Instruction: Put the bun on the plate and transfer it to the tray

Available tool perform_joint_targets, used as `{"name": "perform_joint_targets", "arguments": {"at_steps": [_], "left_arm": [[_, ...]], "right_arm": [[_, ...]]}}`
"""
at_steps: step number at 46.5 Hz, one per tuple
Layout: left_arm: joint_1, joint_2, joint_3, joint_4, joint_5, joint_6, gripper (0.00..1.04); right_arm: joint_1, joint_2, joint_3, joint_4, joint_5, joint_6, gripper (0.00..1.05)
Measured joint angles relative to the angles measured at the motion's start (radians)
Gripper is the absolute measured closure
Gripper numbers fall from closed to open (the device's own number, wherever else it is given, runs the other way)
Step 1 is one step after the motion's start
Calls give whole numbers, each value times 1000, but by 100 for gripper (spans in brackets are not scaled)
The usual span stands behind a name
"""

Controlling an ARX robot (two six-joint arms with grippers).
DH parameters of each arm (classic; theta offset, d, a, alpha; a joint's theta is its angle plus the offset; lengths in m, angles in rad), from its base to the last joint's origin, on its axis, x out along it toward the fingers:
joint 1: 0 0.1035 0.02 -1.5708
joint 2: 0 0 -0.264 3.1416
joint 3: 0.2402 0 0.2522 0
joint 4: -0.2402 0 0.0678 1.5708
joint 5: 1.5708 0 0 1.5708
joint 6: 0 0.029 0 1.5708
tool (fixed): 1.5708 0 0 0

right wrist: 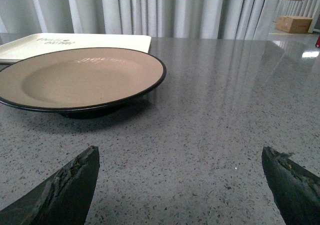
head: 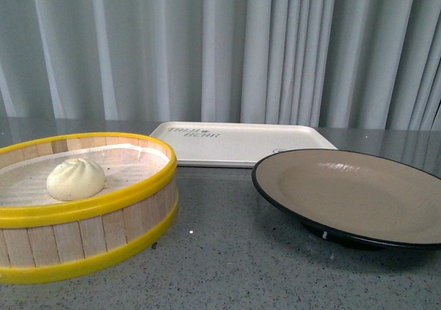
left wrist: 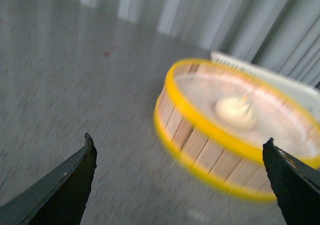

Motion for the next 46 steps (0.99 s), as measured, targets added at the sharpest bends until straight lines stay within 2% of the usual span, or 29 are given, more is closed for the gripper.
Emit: {"name": "perform_joint_targets", "arguments": {"at_steps": [5, 12, 14, 21, 27, 33, 36, 46], "left_arm": [[36, 185, 116, 166, 140, 2, 7], [0, 388, 275, 129, 295, 73, 7], [-40, 447, 329, 53, 290, 142, 7], [-117, 534, 438, -57, 304, 285, 7], [-165, 597, 527, -140, 293, 341, 7], [-202, 676, 603, -225, 285, 350, 7], [-212, 710, 633, -289, 315, 342, 7], [-229, 790, 704, -322, 292, 297, 7]], "right_arm": [[0, 0, 0, 0, 1, 0, 8], [0, 0, 0, 0, 0, 0, 8], [0, 0, 0, 0, 0, 0, 8], [0, 0, 0, 0, 0, 0, 8], [0, 0, 0, 0, 0, 0, 8], [0, 0, 0, 0, 0, 0, 8], [0, 0, 0, 0, 0, 0, 8], [0, 0, 0, 0, 0, 0, 8]]}}
